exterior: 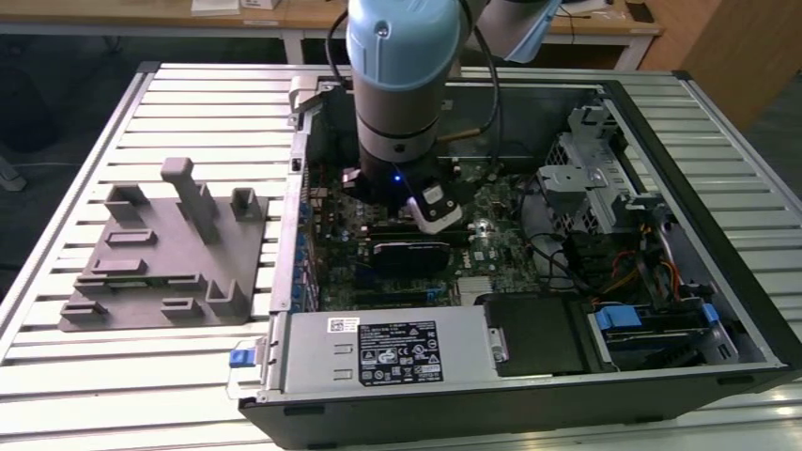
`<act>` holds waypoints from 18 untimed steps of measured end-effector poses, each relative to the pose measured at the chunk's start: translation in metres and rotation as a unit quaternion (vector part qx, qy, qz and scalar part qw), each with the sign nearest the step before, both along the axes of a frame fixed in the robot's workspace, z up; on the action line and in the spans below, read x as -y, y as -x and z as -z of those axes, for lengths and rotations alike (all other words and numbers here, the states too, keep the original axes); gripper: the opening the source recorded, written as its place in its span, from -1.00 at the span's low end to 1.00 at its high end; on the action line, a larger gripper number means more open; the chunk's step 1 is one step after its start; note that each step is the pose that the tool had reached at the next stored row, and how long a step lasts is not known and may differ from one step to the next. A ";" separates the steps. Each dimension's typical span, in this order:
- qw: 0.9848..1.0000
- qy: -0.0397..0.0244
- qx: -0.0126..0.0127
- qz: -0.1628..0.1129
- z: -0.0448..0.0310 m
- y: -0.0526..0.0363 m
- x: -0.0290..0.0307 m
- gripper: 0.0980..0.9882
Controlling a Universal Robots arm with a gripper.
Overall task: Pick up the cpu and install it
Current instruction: 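Install the second cpu locking lever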
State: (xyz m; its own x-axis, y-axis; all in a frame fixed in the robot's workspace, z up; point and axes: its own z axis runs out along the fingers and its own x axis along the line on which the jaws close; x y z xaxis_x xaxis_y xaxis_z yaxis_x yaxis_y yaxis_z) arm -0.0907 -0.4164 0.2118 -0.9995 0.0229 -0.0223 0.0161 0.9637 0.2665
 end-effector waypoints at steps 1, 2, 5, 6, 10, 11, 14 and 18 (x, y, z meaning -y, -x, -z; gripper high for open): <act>1.000 0.000 0.000 0.000 -0.0014 0.0000 0.0000 -0.98; 1.000 0.000 0.000 0.000 -0.0028 0.0000 0.0000 -0.98; 1.000 0.000 0.000 0.000 -0.0058 0.0000 0.0000 -0.98; 1.000 0.000 0.000 0.000 -0.0058 0.0000 0.0000 -0.98; 1.000 0.000 0.000 0.000 -0.0059 0.0000 0.0000 -0.98; 1.000 0.000 0.000 0.000 -0.0060 0.0000 0.0000 -0.98; 1.000 0.003 0.000 0.000 -0.0061 0.0000 -0.0004 -0.98; 1.000 0.008 0.000 0.000 -0.0060 -0.0010 -0.0021 -0.98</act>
State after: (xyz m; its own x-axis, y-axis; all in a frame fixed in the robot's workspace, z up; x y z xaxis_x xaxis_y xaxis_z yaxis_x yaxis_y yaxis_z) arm -0.0897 -0.4143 0.2178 -0.9995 0.0233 -0.0227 0.0169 0.9678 0.2512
